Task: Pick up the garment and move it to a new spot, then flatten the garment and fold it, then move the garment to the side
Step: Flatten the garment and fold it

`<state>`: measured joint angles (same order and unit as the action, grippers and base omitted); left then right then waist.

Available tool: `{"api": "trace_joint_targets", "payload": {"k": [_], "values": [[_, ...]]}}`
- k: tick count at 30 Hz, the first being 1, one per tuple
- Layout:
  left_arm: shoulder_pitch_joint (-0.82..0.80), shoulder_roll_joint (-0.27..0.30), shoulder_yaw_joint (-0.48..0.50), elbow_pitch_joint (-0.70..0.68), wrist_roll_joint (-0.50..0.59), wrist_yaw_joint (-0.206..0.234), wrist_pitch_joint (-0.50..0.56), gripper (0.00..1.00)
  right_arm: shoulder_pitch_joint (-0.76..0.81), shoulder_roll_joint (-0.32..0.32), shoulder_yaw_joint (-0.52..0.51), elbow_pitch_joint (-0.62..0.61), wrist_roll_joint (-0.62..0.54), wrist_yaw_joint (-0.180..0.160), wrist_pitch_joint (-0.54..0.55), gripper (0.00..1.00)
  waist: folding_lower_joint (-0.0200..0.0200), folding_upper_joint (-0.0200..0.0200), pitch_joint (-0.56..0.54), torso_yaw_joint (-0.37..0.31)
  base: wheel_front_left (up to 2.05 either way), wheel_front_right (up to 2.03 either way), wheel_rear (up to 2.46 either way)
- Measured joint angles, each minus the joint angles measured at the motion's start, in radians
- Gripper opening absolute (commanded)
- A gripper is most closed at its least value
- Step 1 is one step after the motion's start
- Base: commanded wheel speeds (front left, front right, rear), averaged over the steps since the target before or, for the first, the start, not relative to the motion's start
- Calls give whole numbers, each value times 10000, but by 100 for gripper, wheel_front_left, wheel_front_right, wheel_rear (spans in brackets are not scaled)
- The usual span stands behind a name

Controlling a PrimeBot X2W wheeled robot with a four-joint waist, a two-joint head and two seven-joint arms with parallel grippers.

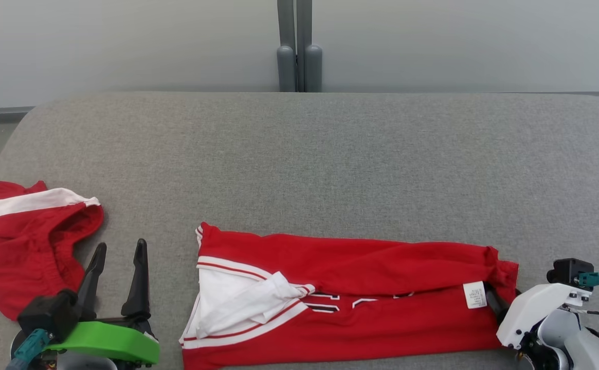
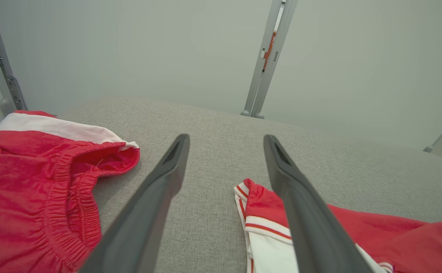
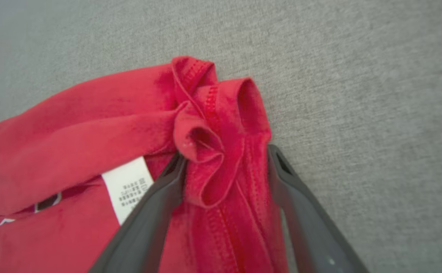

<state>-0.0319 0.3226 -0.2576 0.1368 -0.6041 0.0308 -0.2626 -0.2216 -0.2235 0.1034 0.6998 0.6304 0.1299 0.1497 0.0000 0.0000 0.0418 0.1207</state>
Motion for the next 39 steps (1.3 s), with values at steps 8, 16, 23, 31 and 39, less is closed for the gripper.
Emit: {"api": "trace_joint_targets", "payload": {"k": [8,16,23,31,39], "values": [[-11,-67,0,203,42,-58,0,100,-343,113,437,-77,619,4,694,0,0,0,-67,149,0,0,0],[-9,-157,6,305,46,-81,0,100,-836,-449,477,-477,1057,8,1179,0,0,0,-125,-18,0,0,0],[-6,-234,36,328,46,-42,0,100,-1124,-1779,-44,-1068,1037,10,1306,0,1,1,-178,-309,0,0,0],[17,-293,12,470,44,-56,2,100,-1014,-1258,-48,-3503,1593,8,1743,0,0,0,-352,-518,0,0,0],[-4,-341,-167,635,36,-111,105,100,-133,272,955,-5810,2148,6,2451,0,0,0,-436,-196,0,0,0]]}}
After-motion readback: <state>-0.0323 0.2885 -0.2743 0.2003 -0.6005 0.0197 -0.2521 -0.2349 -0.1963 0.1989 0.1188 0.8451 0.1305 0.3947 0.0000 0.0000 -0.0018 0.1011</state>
